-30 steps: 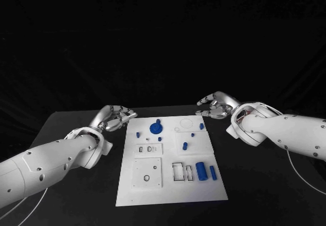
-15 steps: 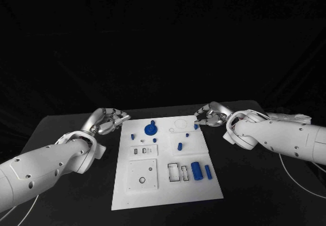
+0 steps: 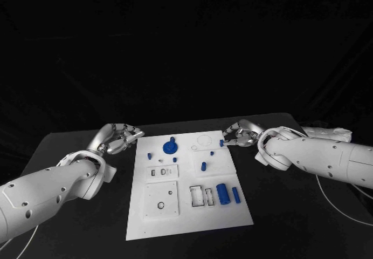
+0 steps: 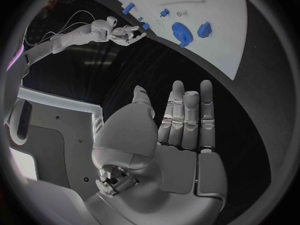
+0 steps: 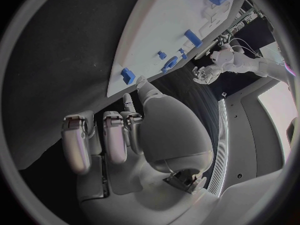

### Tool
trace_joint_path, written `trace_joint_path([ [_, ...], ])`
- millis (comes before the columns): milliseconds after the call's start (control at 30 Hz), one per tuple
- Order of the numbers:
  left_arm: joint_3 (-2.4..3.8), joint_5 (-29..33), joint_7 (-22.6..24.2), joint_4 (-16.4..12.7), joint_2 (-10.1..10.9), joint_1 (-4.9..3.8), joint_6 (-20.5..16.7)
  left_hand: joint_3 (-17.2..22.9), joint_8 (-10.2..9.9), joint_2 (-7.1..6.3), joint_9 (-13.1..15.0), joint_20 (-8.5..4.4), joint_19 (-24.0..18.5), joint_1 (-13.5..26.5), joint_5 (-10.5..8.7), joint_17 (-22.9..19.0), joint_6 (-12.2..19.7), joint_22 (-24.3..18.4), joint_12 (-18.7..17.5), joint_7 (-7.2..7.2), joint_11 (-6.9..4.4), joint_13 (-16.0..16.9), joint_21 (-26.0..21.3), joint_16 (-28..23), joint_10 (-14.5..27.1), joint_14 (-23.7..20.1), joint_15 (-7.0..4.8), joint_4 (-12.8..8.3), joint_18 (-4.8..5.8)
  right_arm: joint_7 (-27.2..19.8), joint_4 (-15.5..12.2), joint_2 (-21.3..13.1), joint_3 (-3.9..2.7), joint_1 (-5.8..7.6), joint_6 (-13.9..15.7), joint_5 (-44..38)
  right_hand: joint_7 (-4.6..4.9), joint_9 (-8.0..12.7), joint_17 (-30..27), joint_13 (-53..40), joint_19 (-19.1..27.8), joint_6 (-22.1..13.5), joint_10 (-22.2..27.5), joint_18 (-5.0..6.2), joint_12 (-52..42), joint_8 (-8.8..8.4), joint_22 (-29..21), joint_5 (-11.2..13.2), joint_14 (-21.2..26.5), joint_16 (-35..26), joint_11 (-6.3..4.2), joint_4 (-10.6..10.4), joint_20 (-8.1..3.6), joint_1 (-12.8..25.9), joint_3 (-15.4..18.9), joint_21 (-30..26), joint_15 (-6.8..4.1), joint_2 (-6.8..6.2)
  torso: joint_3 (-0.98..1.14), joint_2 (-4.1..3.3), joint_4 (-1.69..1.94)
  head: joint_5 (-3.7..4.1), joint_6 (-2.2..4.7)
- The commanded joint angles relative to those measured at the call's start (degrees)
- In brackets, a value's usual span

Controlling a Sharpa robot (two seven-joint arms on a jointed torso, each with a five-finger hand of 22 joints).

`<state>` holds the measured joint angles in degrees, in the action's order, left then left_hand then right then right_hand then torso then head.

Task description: Assemble the parts on the task board

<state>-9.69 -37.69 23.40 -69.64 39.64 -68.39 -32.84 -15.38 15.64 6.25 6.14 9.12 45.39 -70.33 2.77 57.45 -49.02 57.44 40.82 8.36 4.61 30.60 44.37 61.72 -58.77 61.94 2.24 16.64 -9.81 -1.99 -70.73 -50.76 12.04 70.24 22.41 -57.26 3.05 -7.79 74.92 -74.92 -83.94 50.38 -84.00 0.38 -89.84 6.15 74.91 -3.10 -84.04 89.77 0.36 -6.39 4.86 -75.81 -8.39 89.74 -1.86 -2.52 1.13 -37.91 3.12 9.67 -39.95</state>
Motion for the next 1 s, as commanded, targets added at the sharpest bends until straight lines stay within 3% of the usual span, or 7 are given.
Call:
trace_joint_path([
  [33,0.04,-0.21,0.79,-0.01,-0.15,0.01,0.51,-0.42,-0.37,0.34,0.06,-0.08,0.43,-0.21,0.23,0.03,-0.23,-0.07,-0.18,-0.02,0.00,-0.06,-0.34,-0.08,-0.27,0.39,-0.21,-0.08,-0.44,-0.89,0.49,0.27,-0.01,-0.11,-3.15,-0.02,-0.70,0.14,15.08,-15.08,-6.06,-0.03,-6.00,-0.38,-0.16,-0.31,15.09,0.28,-5.96,0.23,-0.57,0.03,-0.58,-0.59,0.47,0.26,-0.47,-0.08,-0.04,0.02,0.05,-0.01,0.03],
  [400,0.04,-0.21,0.79,0.15,-0.03,0.10,0.47,-0.42,-0.37,0.34,0.06,-0.08,0.43,-0.21,0.23,0.03,-0.23,-0.07,-0.18,-0.02,0.00,-0.06,-0.34,-0.08,-0.27,0.39,-0.21,-0.08,-0.44,-0.92,1.93,1.51,-0.02,-0.39,-4.19,-0.23,-1.25,0.28,15.08,-15.08,-6.06,0.08,-6.00,-0.38,-0.16,-0.54,15.09,0.27,-5.96,0.23,-0.77,0.01,-0.78,-1.35,0.74,0.26,-0.66,-0.07,-0.08,0.03,0.07,-0.07,0.14],
  [667,0.04,-0.21,0.74,0.06,0.20,0.11,0.44,-0.44,-0.42,0.42,0.07,-0.08,0.49,-0.33,0.23,0.00,-0.20,-0.07,-0.20,-0.02,0.00,-0.11,-0.44,-0.11,-0.29,0.38,-0.21,-0.08,-0.43,0.05,2.75,2.35,-0.03,-0.58,-4.13,-0.47,-1.39,0.41,15.08,-15.08,-6.06,0.73,-6.00,-0.38,-0.16,-0.65,15.09,0.18,-5.96,0.23,-1.00,0.27,-1.01,-3.03,0.36,0.26,-0.88,0.98,-0.09,-0.06,0.15,-0.11,0.30],
  [1000,0.04,-0.21,0.72,-0.21,0.40,0.11,0.43,-0.44,-0.42,0.42,0.07,-0.08,0.49,-0.33,0.23,0.00,-0.20,-0.07,-0.20,-0.02,0.00,-0.11,-0.44,-0.11,-0.29,0.38,-0.21,-0.08,-0.43,0.75,3.42,3.21,-0.04,-0.96,-4.16,-0.61,-1.30,0.46,15.08,-15.08,-6.06,2.02,-6.00,-0.38,-0.16,-0.51,15.09,0.09,-5.96,0.23,-1.17,0.58,-1.21,-4.51,-0.08,0.26,-1.06,2.08,-0.07,-0.06,0.06,-0.79,0.20],
])
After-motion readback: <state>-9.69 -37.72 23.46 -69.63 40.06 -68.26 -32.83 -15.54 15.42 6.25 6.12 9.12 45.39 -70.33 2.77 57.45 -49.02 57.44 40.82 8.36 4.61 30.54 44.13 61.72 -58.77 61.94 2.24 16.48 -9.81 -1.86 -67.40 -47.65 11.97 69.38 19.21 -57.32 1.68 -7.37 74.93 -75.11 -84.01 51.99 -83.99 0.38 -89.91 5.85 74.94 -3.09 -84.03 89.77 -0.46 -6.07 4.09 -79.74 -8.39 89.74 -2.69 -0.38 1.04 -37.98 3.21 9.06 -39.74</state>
